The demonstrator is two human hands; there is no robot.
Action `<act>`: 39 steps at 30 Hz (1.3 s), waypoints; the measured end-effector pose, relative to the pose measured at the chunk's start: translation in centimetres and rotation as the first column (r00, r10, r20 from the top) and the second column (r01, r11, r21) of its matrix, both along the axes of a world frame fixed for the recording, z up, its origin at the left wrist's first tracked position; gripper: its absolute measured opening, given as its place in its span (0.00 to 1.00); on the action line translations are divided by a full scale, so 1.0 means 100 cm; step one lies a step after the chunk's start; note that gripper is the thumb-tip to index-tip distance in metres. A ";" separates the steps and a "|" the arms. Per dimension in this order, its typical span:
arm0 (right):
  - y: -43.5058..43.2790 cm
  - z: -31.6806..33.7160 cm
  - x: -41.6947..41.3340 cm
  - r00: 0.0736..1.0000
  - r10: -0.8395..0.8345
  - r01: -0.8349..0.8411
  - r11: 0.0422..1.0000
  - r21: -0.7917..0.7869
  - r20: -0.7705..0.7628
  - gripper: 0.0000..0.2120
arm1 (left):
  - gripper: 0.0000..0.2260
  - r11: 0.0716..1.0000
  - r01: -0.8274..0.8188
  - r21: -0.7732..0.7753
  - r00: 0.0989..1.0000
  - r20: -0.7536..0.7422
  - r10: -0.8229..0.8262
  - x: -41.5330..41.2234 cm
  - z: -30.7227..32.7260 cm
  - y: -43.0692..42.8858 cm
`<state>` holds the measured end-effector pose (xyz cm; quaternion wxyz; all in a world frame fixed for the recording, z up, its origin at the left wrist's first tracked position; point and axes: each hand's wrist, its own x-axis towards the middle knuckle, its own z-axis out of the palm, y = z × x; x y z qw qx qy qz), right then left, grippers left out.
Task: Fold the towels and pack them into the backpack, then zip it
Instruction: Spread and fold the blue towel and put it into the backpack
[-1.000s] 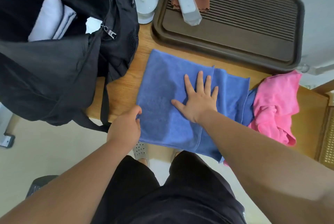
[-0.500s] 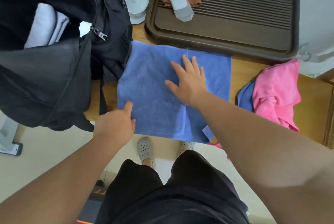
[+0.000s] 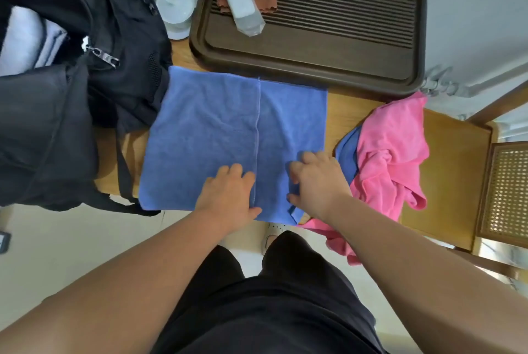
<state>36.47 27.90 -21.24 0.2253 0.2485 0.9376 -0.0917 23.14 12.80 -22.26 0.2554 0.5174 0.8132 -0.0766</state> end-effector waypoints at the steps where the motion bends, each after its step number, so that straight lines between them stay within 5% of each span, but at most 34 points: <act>1: -0.001 0.001 0.005 0.999 0.047 -0.047 0.999 -0.011 0.024 0.16 | 0.26 1.000 -0.006 -0.007 1.000 -0.008 0.006 0.000 -0.002 -0.001; 5: -0.001 0.002 0.027 0.988 0.085 -0.074 0.994 -0.085 0.126 0.08 | 0.27 1.000 -0.013 0.003 1.000 -0.005 0.013 -0.001 -0.003 -0.003; 8: 0.000 -0.001 0.027 0.997 0.032 -0.022 0.988 -0.154 0.065 0.08 | 0.25 1.000 -0.006 0.018 1.000 0.014 0.006 -0.002 -0.003 -0.003; 12: -0.003 -0.007 0.021 0.989 0.001 -0.024 0.988 -0.151 -0.147 0.24 | 0.22 0.999 0.002 0.035 1.000 0.014 -0.002 -0.002 -0.005 -0.008; 15: -0.007 -0.003 0.016 0.999 0.022 -0.025 0.994 -0.107 -0.024 0.34 | 0.20 0.999 0.005 0.047 1.000 0.015 -0.006 -0.002 -0.006 -0.013; 25: -0.033 0.007 0.022 0.992 -0.127 0.127 0.992 -0.020 0.013 0.24 | 0.17 0.992 0.106 0.062 0.994 0.009 -0.106 -0.001 -0.005 -0.033; 32: -0.003 0.003 -0.044 0.893 -0.434 0.340 0.824 -0.453 -0.121 0.25 | 0.09 0.971 0.014 0.240 0.998 0.058 -0.029 -0.004 -0.011 -0.042; 35: 0.004 0.004 -0.065 0.934 -0.355 0.305 0.858 -0.413 -0.047 0.33 | 0.12 0.964 -0.009 0.267 0.997 0.078 -0.013 -0.005 -0.011 -0.048; 39: -0.016 0.000 -0.052 0.981 -0.195 0.189 0.954 -0.233 -0.004 0.58 | 0.11 0.959 -0.052 0.279 0.995 0.093 0.027 -0.006 -0.013 -0.052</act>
